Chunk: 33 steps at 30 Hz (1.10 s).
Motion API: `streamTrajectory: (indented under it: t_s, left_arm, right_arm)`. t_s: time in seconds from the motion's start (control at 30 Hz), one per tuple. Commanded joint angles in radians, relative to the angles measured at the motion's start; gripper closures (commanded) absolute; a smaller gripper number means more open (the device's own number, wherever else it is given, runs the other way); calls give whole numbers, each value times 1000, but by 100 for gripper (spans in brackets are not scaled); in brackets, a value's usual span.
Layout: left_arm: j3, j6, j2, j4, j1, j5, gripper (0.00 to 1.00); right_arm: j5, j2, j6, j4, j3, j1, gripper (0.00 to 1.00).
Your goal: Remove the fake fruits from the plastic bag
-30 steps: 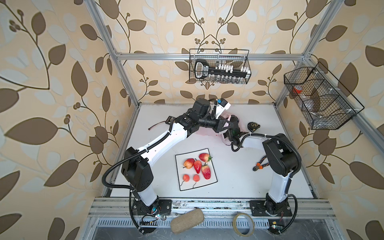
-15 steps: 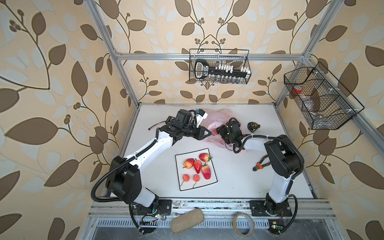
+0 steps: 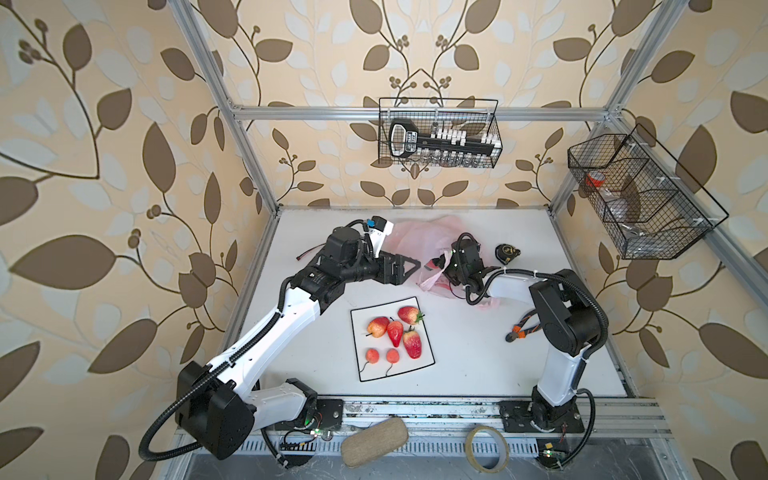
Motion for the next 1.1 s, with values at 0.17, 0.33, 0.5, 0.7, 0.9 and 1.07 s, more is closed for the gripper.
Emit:
streamTrajectory:
  t_s: [0.17, 0.33, 0.5, 0.7, 0.9, 1.07]
  left_arm:
    - [167, -467, 317, -196, 154, -188, 1]
    - [291, -627, 511, -107, 155, -120, 1]
    - [315, -761, 636, -26, 152, -65, 1]
    - [313, -875, 736, 121, 140, 5, 1]
    - [317, -952, 802, 207, 129, 26, 9]
    - [331, -998, 845, 249, 127, 22, 40]
  right_arm:
    - [-16, 13, 10, 30, 38, 6, 25]
    - [-23, 8, 8, 29, 42, 7, 26]
    - [-26, 9, 8, 26, 50, 7, 26]
    - [-33, 12, 6, 23, 61, 6, 26]
    - [-39, 12, 8, 20, 64, 6, 26]
    - [-35, -2, 14, 33, 42, 6, 26]
